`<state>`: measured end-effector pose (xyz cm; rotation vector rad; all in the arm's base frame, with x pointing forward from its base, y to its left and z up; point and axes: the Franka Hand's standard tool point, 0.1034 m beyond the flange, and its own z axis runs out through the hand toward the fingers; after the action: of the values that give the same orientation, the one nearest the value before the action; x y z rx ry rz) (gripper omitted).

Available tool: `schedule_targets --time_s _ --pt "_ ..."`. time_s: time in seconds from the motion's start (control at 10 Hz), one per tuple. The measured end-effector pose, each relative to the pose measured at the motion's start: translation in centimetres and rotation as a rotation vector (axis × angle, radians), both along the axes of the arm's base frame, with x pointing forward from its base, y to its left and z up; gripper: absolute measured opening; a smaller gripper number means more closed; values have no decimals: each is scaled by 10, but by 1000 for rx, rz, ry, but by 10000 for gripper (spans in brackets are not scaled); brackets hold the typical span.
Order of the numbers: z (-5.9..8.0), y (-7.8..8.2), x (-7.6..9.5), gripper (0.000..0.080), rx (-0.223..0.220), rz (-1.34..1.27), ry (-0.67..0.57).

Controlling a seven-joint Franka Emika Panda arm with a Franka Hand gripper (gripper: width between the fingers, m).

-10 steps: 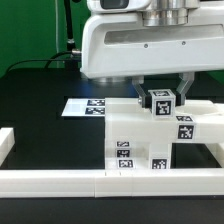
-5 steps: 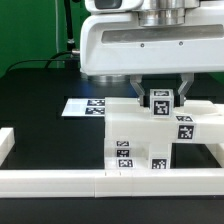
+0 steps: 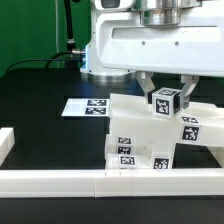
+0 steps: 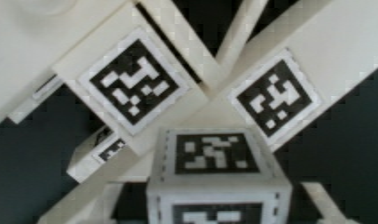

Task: Assemble chair

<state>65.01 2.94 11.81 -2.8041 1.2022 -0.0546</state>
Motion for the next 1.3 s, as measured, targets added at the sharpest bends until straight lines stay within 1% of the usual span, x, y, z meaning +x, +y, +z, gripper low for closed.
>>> schedule_targets --time_s 0.3,0.4,0.6,0.8,0.9,1.0,1.1,1.2,1.3 --pt "-1 -12 0 284 54 -231 -1" --pt "-1 -14 0 284 58 -274 2" --pt "-1 -14 -1 284 79 -459 22" --pt "-1 -14 -1 284 87 -558 32" --pt "-2 -13 -1 284 86 -558 32" --pt "-2 -14 -1 462 84 -542 31" --pt "-1 -14 0 462 80 -479 23" --pt "-1 -13 0 605 79 -464 21" --pt "-2 -14 0 636 76 -433 19"
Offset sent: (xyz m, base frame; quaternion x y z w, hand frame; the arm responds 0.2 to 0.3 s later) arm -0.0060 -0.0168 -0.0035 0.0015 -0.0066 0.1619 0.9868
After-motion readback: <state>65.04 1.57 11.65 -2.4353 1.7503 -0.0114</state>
